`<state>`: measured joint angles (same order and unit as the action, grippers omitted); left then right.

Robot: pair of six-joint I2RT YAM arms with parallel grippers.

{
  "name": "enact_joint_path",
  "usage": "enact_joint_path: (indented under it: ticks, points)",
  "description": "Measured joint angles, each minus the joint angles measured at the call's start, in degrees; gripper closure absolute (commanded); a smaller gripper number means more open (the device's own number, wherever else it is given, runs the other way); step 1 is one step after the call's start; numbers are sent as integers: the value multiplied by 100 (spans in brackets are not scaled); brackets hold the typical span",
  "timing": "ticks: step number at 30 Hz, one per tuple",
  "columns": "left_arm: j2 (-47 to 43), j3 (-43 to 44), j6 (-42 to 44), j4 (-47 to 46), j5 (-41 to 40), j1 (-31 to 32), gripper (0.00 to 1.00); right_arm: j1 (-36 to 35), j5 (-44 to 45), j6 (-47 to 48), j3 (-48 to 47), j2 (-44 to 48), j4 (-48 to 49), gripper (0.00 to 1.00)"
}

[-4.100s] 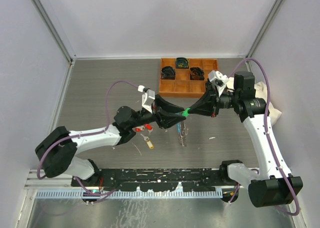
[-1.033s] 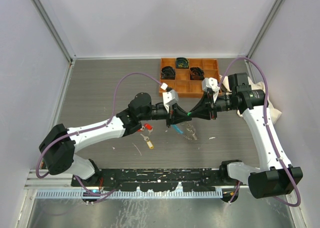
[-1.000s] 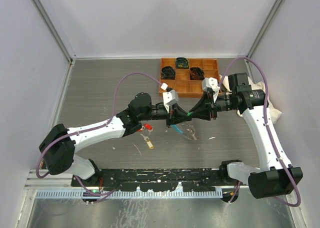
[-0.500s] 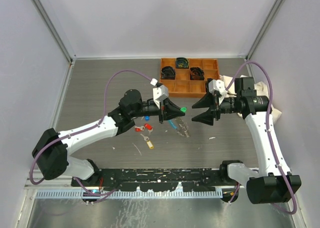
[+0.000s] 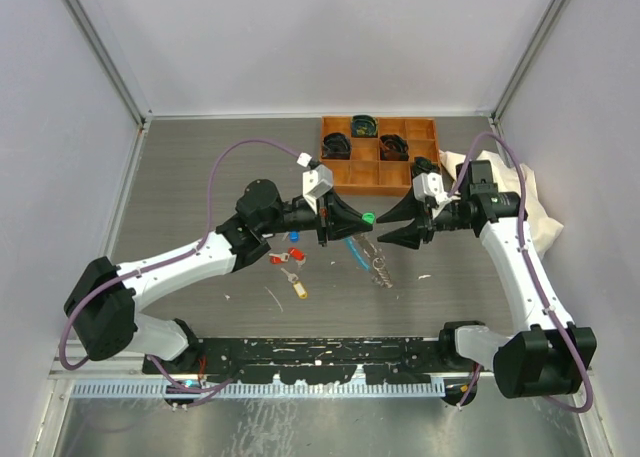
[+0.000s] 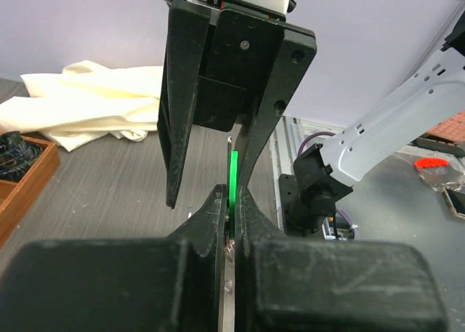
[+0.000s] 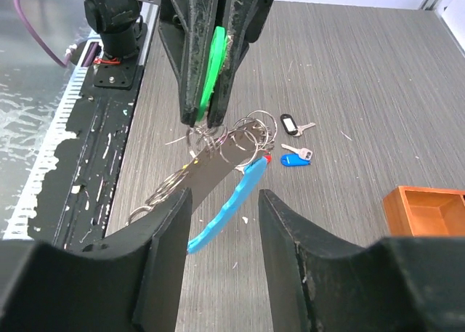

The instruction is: Remove the keys from the keyring

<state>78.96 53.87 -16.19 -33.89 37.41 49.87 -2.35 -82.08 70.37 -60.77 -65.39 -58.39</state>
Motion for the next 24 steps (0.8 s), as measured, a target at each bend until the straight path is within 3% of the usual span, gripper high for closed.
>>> enact_joint_path:
  ticks: [14,24]
  points:
    - [66,0,-313,-365,46,0,100,-570,168,-566,-9,-68,527,66]
    - [140,0,-417,-424,81,0,100,-588,164,-719,-109,-68,570,67]
